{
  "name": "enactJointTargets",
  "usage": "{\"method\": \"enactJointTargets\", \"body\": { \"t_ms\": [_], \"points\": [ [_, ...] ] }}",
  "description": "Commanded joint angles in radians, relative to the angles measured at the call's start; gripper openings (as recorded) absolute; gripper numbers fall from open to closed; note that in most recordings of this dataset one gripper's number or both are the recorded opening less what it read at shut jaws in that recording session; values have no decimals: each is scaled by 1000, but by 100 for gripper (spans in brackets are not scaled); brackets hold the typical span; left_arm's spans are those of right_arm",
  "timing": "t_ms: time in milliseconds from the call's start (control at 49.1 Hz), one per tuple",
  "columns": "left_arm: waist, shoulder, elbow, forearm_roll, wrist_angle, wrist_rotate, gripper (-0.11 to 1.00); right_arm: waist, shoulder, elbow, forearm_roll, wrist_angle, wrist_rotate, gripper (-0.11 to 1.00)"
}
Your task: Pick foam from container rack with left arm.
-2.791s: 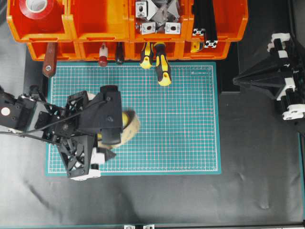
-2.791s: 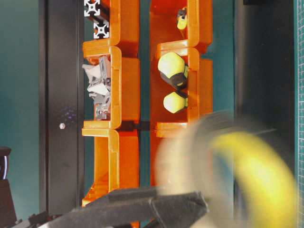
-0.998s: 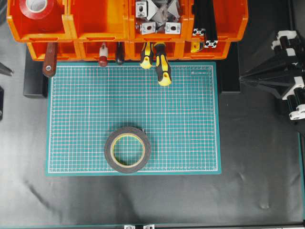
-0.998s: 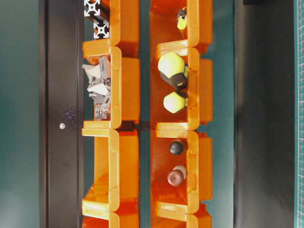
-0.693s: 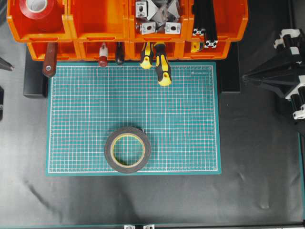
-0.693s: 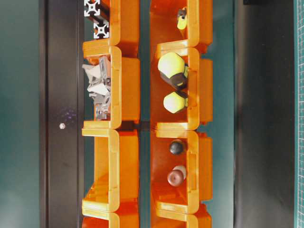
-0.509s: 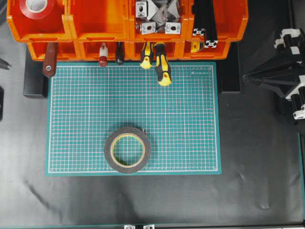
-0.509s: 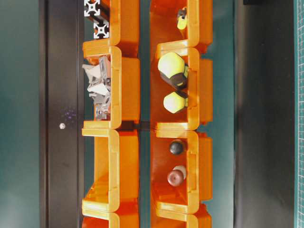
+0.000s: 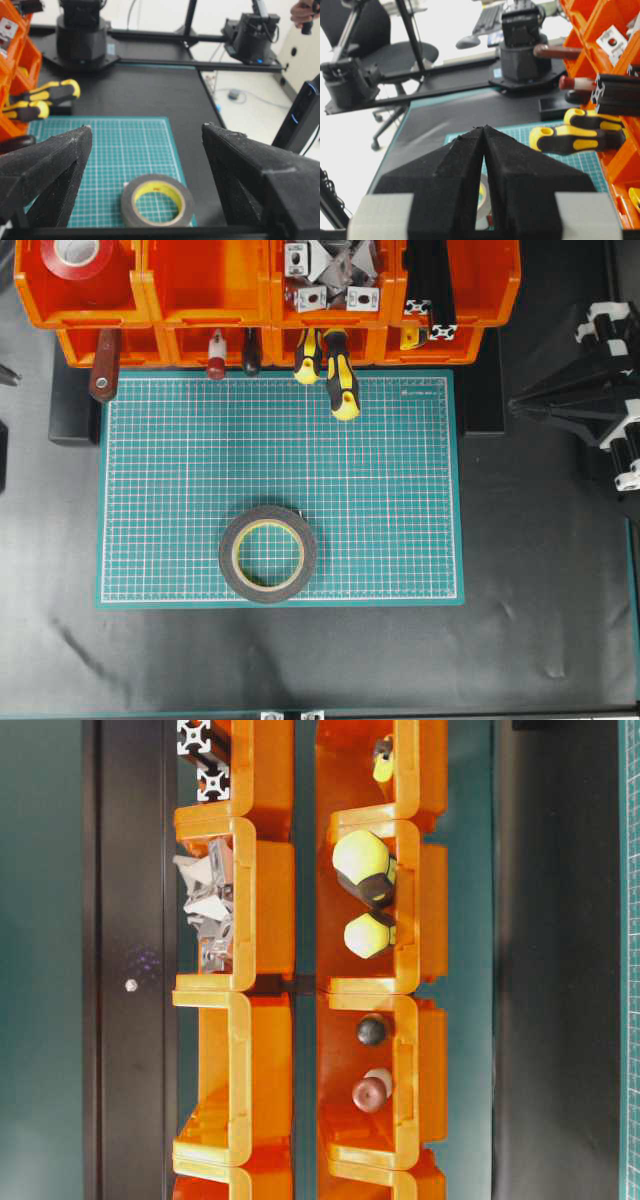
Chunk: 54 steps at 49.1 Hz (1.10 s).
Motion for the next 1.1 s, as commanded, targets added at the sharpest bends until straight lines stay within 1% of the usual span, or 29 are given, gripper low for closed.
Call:
{"method": "enactJointTargets", "body": {
  "t_ms": [0, 570, 774, 978, 1080],
  "points": [
    [3, 6, -9, 2, -9, -2, 85, 2, 5, -34, -2, 3, 2, 0],
    [5, 17, 14, 2, -12, -2, 85, 2, 3, -32, 3, 28, 12, 0],
    [5, 35, 20, 2, -44, -2, 85, 2, 2, -32, 0, 21, 5, 0],
    [5, 35, 28, 0, -84, -2, 85, 2, -5, -29, 0, 29, 11, 0],
    [5, 31, 28, 2, -87, -2, 85, 2, -14, -26, 0, 31, 6, 0]
  ]
}}
